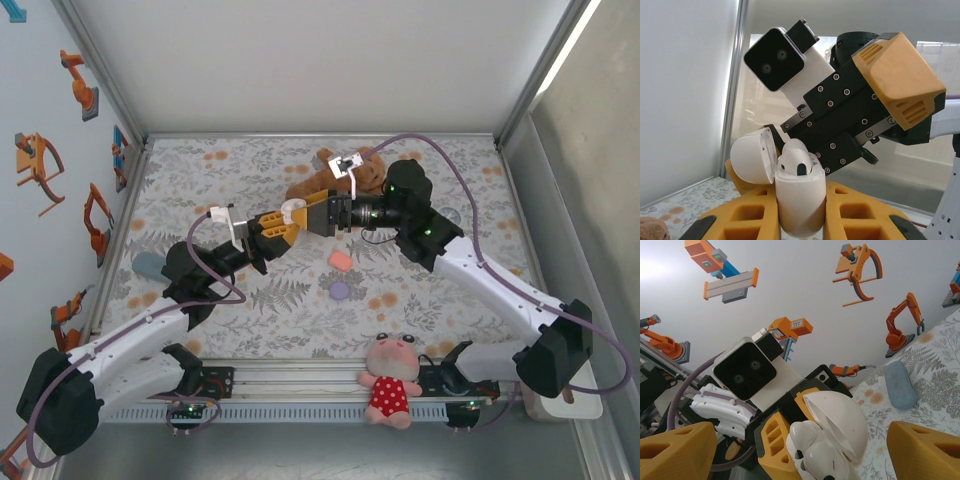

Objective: Insert wireless bluetooth earbuds into charging case

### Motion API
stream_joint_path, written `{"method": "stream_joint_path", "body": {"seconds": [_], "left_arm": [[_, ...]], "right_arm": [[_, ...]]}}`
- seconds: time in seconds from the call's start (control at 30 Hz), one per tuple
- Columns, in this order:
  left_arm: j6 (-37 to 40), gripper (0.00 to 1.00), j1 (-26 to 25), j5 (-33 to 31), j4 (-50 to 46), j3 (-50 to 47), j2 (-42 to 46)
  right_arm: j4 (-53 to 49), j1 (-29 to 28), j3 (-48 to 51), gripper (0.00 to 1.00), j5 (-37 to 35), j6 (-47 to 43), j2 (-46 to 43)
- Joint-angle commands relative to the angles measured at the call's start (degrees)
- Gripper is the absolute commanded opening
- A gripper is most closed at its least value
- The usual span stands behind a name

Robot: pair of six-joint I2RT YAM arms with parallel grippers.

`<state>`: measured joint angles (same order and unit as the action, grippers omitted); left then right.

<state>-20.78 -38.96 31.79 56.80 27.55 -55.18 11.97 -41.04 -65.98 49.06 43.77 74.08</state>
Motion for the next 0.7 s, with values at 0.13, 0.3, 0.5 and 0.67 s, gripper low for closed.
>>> {"method": "stream_joint_path", "body": {"seconds": [0.13,0.3,0.5,0.67], "left_arm": [[-0.2,0.0,0.3,1.4,-0.7,2.1,0.3],[0.1,0.0,0.2,0.9,-1.5,2.0,0.7],[0.6,0.0,0.3,0.4,-2.2,1.9,1.0],[0.7,0.0,0.2,0.2,-2.3,1.9,1.1]], "right_arm": [[2.9,-0.3,-2.8,0.85,2.2,0.3,-0.2],[2.6,-0.4,-3.5,0.85,2.9,0.1,-0.5],[2.7,-0.4,-3.5,0.85,3.0,0.0,-1.2],[2.4,-0.4,-3.4,0.84,2.8,-0.2,-1.7]]}}
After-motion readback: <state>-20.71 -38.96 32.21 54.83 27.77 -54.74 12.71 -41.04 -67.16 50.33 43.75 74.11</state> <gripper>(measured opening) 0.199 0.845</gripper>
